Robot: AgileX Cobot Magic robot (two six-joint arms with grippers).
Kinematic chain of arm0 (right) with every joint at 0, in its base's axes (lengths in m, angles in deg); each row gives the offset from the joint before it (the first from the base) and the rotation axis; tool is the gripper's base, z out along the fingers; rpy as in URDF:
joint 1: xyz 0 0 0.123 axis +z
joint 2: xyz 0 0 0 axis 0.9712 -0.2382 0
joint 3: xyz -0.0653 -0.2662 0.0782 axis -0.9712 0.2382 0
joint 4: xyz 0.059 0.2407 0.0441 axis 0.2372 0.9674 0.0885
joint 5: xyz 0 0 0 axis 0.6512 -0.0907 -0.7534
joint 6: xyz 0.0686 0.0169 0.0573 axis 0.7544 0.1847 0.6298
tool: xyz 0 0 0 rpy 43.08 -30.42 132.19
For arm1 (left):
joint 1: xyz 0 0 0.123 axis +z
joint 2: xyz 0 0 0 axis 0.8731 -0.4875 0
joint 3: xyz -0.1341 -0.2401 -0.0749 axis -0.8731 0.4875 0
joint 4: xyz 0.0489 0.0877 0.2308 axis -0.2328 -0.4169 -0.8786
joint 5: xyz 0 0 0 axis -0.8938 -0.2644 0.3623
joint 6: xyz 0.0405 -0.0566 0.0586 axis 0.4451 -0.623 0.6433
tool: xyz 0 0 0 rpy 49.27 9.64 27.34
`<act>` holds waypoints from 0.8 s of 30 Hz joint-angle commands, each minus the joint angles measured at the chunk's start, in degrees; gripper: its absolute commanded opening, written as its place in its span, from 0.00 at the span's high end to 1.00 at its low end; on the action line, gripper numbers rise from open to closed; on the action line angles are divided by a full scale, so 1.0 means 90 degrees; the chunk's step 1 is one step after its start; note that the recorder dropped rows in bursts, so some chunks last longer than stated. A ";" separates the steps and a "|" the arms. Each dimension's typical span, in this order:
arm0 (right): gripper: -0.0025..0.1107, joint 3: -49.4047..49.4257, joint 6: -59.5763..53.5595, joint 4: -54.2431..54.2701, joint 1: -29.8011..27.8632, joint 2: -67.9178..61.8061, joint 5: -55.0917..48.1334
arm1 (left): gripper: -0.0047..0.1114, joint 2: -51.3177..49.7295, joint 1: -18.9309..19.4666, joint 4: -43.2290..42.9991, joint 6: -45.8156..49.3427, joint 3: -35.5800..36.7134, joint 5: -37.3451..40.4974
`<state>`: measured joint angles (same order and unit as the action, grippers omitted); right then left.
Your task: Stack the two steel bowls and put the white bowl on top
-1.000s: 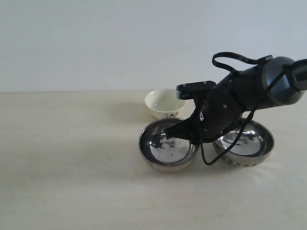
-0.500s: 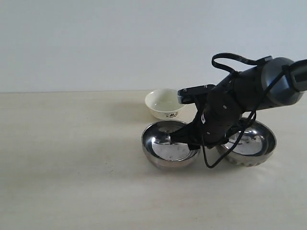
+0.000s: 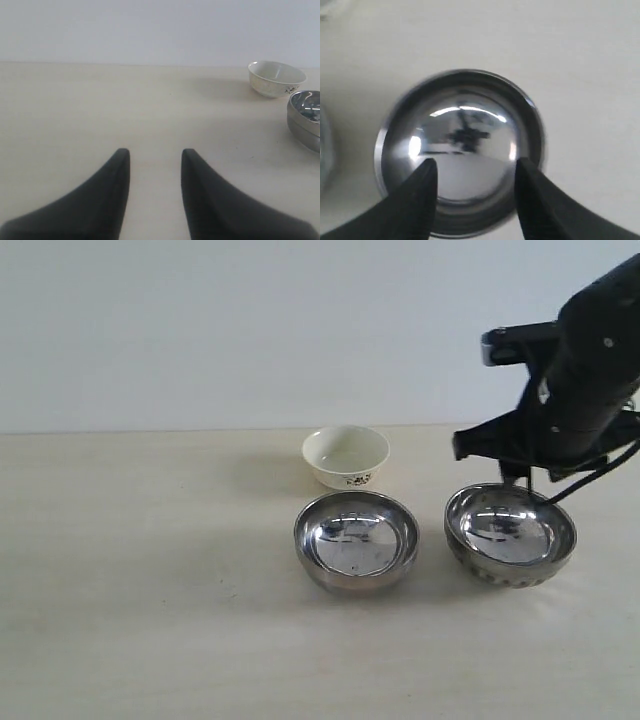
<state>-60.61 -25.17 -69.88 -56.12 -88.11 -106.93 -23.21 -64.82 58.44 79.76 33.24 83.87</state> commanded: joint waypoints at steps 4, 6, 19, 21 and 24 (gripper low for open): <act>0.60 0.0566 -0.0677 0.0595 -0.1227 -0.0063 0.0102 | 0.68 0.0021 0.0018 0.0008 0.0018 0.0025 0.0005; 0.60 0.0919 -0.0677 0.0694 -0.1389 -0.0063 0.0688 | 0.68 0.0021 0.0018 0.0008 0.0018 0.0025 0.0005; 0.70 0.1227 -0.0831 0.0975 -0.1453 -0.1220 0.1782 | 0.68 0.0021 0.0018 0.0008 0.0018 0.0025 0.0005; 0.97 0.1227 -0.1016 0.0975 -0.1453 -0.1157 0.1823 | 0.68 0.0021 0.0018 0.0008 0.0018 0.0025 0.0005; 0.98 0.1227 -0.1068 0.0975 -0.1453 -0.0967 0.1823 | 0.68 0.0021 0.0018 0.0008 0.0018 0.0025 0.0005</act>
<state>-49.95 -33.38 -60.41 -68.92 -97.81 -89.09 -23.21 -64.82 58.44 79.76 33.24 83.87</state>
